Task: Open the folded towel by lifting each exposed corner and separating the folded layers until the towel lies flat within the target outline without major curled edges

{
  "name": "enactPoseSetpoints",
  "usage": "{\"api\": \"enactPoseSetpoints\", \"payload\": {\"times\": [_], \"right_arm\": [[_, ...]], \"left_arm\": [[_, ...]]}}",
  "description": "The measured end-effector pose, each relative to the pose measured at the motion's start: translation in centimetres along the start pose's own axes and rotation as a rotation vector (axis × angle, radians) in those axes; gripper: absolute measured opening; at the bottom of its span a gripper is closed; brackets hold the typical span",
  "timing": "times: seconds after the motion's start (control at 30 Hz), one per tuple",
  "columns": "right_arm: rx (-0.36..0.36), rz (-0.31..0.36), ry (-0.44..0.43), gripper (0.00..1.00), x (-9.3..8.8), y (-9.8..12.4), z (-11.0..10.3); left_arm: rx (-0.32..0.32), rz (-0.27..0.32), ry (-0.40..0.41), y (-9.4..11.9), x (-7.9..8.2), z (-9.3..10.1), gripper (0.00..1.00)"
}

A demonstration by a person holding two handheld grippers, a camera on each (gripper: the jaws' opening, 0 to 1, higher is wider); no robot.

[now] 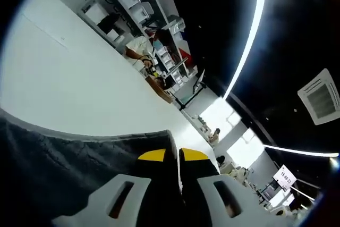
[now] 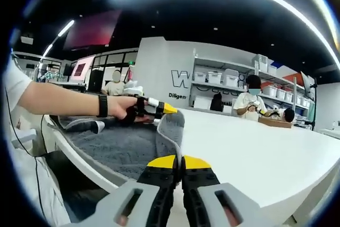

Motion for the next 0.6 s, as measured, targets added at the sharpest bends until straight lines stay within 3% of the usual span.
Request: {"api": "enactPoseSetpoints", "payload": {"times": [0.33, 0.6], "right_arm": [[-0.04, -0.024, 0.0, 0.0, -0.5, 0.6, 0.6], [-0.101, -0.064, 0.004, 0.0, -1.2, 1.1, 1.5]], "left_arm": [[-0.053, 0.025, 0.026, 0.0, -0.6, 2.0, 0.11], [-0.094, 0.047, 0.051, -1.1, -0.2, 2.1, 0.19]]}}
Point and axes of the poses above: the point that each gripper's makers call its tool centre point, and the gripper's own axes: y roughly backward along the fingers, z roughly to its right, x roughly out of its top, the point moved 8 cm from there along y, roughly backward along the fingers, and after that the axes turned 15 degrees about z, right-handed, at the moved point
